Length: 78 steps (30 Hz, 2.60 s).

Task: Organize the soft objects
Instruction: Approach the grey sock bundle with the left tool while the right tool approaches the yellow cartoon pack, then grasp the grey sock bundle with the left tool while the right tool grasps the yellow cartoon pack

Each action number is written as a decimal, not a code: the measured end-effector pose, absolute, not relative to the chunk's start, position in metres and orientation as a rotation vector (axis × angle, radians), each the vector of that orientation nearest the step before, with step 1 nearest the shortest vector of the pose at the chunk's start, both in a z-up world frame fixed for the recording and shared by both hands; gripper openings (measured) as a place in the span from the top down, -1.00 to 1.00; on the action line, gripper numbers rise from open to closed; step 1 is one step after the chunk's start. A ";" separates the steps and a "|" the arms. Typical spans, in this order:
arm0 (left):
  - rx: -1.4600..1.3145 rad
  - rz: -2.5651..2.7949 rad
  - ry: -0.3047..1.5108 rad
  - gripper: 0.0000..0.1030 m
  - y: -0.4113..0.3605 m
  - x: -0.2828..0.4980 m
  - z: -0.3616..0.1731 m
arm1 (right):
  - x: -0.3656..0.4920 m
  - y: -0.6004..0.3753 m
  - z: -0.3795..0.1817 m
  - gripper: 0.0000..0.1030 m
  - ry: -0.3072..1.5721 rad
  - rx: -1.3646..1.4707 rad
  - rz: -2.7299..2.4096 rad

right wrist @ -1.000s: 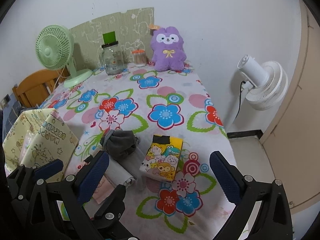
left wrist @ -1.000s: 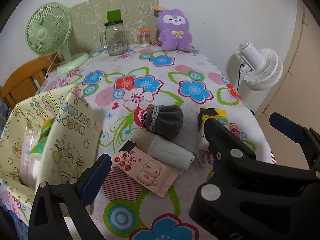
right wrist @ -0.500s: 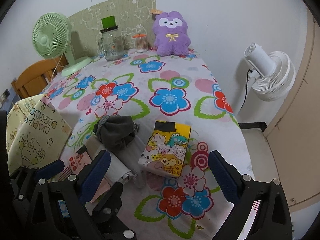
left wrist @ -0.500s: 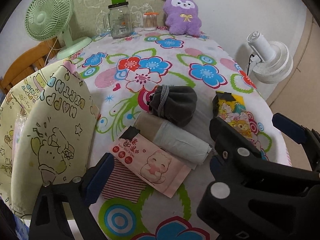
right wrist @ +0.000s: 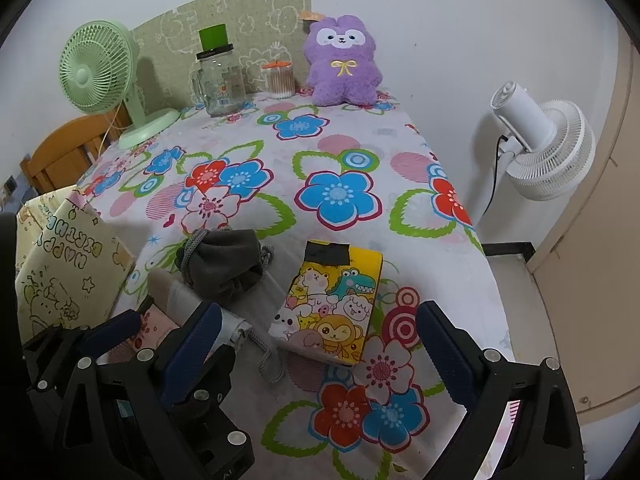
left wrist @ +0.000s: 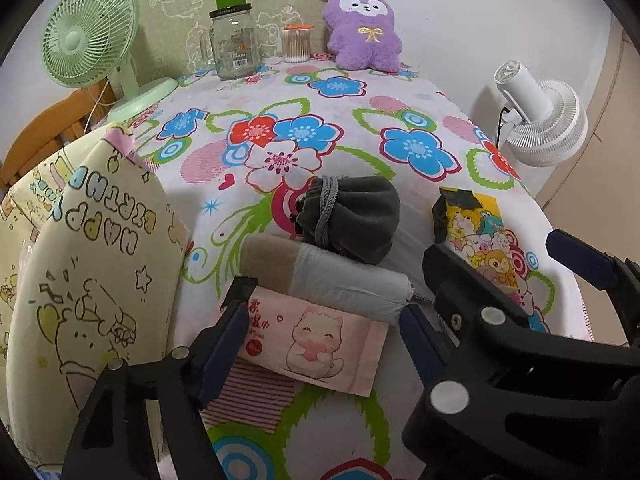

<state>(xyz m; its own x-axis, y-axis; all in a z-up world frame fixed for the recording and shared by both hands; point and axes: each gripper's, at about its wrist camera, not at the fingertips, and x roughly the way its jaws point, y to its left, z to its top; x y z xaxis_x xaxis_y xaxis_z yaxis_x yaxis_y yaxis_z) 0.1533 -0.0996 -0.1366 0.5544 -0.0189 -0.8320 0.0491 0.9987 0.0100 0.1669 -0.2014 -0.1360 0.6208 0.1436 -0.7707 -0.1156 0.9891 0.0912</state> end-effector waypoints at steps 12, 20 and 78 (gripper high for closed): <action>0.048 -0.114 0.958 -0.52 -0.107 0.153 -0.134 | 0.171 -0.201 -0.141 -0.74 0.921 0.029 0.165; 0.058 -0.124 0.962 -0.51 -0.108 0.149 -0.134 | 0.176 -0.199 -0.151 -0.37 0.964 0.054 0.177; 0.045 0.050 0.924 0.10 -0.110 0.212 -0.129 | 0.228 -0.218 -0.138 -0.05 0.903 0.116 0.177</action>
